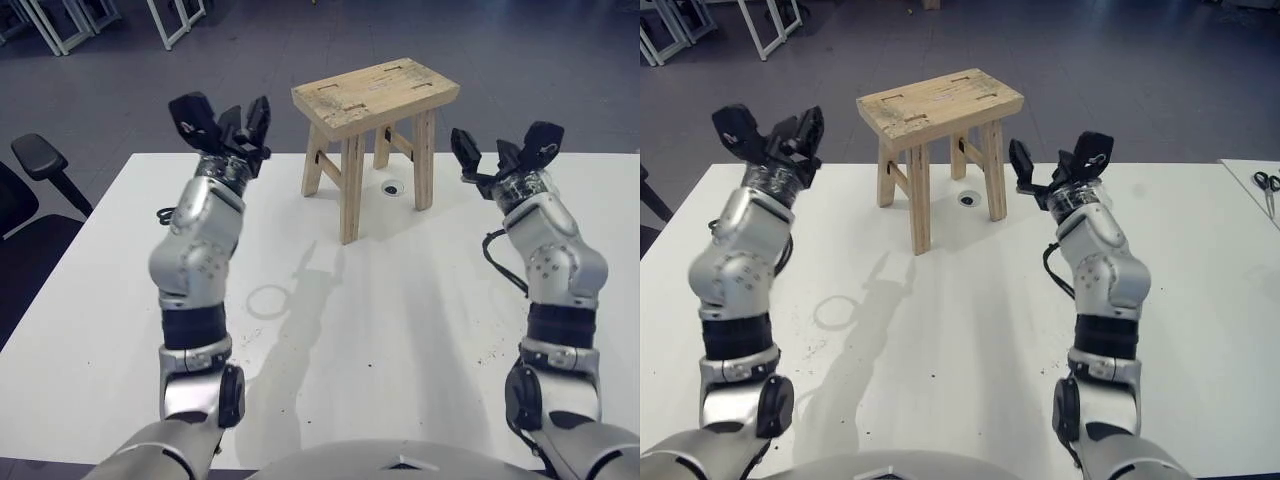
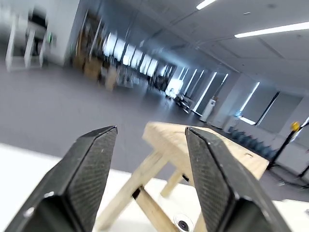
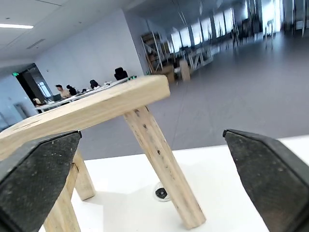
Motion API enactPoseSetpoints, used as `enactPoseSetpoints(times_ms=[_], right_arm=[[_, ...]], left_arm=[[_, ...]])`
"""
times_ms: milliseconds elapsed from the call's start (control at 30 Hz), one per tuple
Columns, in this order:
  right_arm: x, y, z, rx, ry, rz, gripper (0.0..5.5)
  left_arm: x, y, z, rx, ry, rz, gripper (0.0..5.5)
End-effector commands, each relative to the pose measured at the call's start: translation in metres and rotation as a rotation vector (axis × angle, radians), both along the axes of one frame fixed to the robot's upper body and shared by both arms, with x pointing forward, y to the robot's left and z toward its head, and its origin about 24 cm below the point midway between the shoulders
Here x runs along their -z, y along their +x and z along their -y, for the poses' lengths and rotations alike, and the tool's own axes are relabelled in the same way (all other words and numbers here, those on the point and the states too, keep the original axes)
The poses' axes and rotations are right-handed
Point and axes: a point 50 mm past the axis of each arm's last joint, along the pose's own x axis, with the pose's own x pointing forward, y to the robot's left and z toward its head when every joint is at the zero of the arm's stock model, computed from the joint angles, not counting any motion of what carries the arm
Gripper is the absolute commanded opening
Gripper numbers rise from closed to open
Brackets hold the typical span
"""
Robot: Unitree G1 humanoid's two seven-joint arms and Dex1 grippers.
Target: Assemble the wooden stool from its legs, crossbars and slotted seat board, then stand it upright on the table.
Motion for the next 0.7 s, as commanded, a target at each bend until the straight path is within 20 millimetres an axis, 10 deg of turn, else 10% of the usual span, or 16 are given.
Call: enactPoseSetpoints(times_ms=[33, 700], right_arm=[[0.015, -0.019, -0.001, 0.097, -0.123, 0.029, 5.48], [0.048, -0.058, -0.007, 0.045, -0.294, -0.076, 5.50]], left_arm=[[0.040, -0.027, 0.011, -0.082, 0.130, -0.005, 2.61], [0.085, -0.073, 0.041, -0.144, 0.305, -0.029, 3.51]])
